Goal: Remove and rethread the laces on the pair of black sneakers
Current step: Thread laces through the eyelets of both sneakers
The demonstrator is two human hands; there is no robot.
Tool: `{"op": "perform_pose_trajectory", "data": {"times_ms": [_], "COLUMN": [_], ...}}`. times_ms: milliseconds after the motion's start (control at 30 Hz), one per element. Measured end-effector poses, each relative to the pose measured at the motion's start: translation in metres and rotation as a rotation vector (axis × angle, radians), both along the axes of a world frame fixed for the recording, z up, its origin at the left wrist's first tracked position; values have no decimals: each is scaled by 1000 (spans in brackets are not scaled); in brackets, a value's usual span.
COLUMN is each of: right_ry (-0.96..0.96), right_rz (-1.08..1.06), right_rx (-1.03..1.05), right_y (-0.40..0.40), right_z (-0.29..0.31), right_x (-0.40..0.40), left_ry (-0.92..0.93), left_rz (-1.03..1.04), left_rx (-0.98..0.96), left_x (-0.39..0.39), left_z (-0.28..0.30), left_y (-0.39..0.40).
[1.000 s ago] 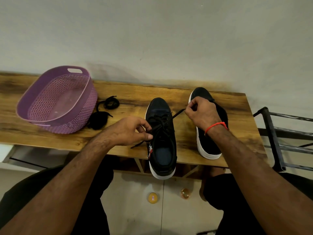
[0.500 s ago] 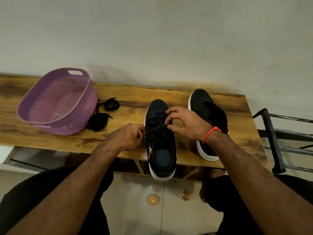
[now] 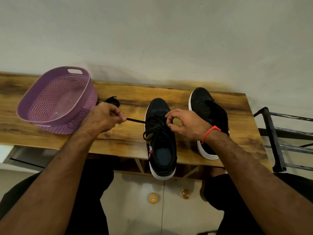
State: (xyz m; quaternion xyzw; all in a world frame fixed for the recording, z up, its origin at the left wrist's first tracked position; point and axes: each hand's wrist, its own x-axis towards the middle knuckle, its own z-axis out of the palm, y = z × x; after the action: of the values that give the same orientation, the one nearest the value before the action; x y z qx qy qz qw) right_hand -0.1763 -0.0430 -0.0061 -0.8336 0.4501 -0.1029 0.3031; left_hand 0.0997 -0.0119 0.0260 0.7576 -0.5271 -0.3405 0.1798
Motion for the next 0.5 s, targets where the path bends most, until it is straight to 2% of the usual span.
{"op": "perform_pose_trajectory", "data": {"times_ms": [67, 133, 333, 400, 500], "right_ry": [1, -2, 3, 3, 5], "right_rz": [-1, -3, -3, -6, -10], "right_rx": [2, 8, 13, 15, 24], "right_y": [0, 0, 1, 1, 1], "right_z": [0, 0, 0, 0, 1], "right_x": [0, 0, 0, 0, -1], "left_ry": [150, 381, 1174, 1319, 1389], "left_rz": [123, 216, 390, 402, 464], "left_rx": [-106, -149, -99, -92, -88], "left_x": [7, 9, -13, -24, -32], "left_z": [8, 13, 11, 7, 1], "left_y": [0, 1, -1, -2, -3]}}
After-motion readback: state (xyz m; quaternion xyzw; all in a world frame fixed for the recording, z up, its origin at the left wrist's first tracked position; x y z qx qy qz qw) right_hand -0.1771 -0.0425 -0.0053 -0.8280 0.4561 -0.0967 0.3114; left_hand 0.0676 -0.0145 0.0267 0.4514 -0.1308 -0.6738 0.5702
